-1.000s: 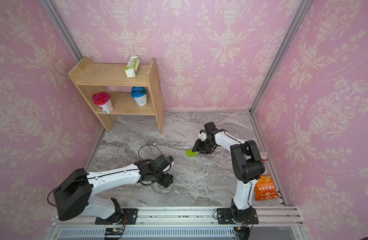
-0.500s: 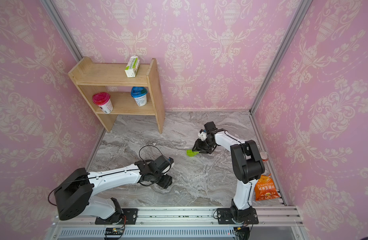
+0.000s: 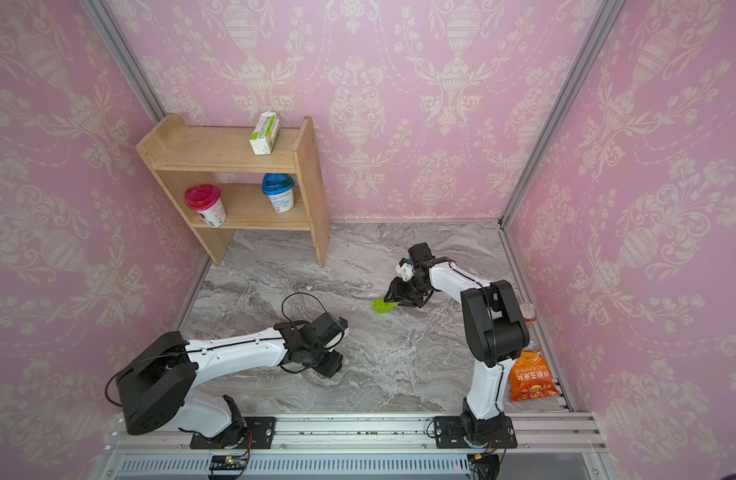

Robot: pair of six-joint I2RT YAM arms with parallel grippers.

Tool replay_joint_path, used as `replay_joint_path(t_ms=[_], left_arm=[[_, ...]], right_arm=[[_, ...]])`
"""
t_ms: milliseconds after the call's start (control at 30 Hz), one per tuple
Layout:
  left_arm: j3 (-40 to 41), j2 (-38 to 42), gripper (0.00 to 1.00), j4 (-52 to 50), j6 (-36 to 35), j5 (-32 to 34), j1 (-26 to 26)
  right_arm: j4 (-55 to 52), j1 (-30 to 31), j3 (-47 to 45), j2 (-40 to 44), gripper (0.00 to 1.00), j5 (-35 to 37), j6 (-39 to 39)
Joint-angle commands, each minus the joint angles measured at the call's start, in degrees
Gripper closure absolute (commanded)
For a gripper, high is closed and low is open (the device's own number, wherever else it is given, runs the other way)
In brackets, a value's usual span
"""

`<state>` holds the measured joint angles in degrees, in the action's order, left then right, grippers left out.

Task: Assemble the letter v with lego
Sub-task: Pick up the lego brick from the center of the board.

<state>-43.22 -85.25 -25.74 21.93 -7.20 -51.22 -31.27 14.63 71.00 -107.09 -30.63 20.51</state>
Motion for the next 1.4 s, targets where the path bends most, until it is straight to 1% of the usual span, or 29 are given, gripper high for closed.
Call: replay_joint_path(t_ms=[0, 133, 367, 567, 833, 1033, 1167, 1233, 1367], left_arm=[[0.15, 0.3, 0.48, -0.15, -0.84, 0.79, -0.46], [0.86, 1.56, 0.47, 0.6, -0.41, 1.36, -0.46], [3.29, 4.34, 0.51, 2.5, 0.66, 2.88, -0.59], [3.76, 4.48, 0.52, 3.11, 0.79, 2.98, -0.63], [3.32, 4.14, 0.5, 4.05, 0.31, 3.07, -0.63], [3.15, 3.97, 0.52, 3.54, 0.21, 3.16, -0.63], [3.05, 3.68, 0.55, 2.95, 0.15, 3.37, -0.63], [3.02, 3.46, 0.59, 3.02, 0.04, 3.51, -0.63], [2.5, 3.17, 0.61, 3.15, -0.35, 3.91, -0.63]], right_arm=[[-1.23, -0.2, 1.27, -1.19, 0.53, -0.26, -1.44], [-1.17, -0.17, 1.17, -1.37, 0.53, -0.33, -1.42], [-1.35, -0.22, 1.23, -1.39, 0.53, -0.39, -1.57], [-1.46, -0.22, 1.25, -1.41, 0.53, -0.52, -1.61], [-1.52, -0.22, 1.42, -1.81, 0.53, -0.77, -1.62], [-1.62, -0.22, 1.5, -1.96, 0.53, -1.01, -1.66], [-1.62, -0.22, 1.55, -1.98, 0.53, -1.09, -1.7], [-1.56, -0.21, 1.44, -2.03, 0.53, -1.11, -1.66], [-1.48, -0.22, 1.29, -1.81, 0.53, -1.14, -1.7]])
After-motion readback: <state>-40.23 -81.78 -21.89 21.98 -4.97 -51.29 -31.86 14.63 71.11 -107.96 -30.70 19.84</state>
